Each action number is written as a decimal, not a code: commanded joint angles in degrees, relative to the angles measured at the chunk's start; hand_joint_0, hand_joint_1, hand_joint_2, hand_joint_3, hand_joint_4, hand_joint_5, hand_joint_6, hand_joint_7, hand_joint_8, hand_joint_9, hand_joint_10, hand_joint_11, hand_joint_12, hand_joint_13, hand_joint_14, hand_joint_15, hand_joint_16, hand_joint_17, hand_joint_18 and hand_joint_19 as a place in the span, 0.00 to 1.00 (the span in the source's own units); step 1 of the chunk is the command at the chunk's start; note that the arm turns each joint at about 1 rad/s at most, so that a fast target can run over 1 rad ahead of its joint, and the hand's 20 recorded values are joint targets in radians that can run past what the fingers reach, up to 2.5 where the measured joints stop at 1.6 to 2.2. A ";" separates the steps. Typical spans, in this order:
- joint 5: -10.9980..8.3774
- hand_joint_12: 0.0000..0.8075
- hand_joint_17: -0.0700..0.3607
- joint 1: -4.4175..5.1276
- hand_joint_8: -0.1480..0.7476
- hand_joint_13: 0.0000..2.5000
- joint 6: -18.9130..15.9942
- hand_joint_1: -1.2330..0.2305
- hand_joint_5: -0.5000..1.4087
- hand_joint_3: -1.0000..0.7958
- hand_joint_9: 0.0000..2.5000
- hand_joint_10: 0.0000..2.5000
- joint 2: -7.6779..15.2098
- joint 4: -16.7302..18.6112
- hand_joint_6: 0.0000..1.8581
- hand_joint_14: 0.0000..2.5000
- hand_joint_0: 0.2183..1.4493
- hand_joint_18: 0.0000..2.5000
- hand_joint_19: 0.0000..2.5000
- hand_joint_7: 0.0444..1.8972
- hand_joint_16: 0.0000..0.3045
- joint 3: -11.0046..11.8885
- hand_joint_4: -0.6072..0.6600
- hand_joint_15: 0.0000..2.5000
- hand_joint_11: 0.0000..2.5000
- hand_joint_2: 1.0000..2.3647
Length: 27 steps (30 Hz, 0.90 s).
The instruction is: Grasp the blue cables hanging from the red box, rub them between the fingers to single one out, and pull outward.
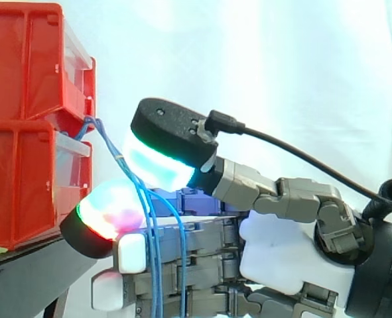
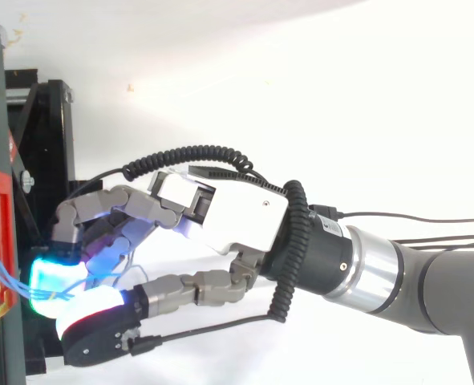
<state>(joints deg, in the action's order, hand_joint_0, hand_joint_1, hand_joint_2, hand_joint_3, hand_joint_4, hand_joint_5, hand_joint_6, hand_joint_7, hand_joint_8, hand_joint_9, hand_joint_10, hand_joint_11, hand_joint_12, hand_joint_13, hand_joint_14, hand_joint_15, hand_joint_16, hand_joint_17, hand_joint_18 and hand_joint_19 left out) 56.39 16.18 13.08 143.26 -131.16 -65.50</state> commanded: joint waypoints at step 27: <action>1.53 0.47 0.42 -1.24 0.49 0.40 -1.91 0.40 0.20 0.44 0.46 0.01 -3.52 -6.74 0.48 0.01 0.30 0.33 0.21 0.52 0.16 0.28 0.60 0.26 0.32 0.01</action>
<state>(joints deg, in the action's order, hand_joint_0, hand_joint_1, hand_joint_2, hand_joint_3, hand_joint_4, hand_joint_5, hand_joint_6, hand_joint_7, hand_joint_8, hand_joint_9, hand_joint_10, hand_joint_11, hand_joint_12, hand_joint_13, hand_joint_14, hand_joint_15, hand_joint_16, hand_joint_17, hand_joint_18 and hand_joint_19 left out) 57.66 15.09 10.85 140.12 -137.88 -65.25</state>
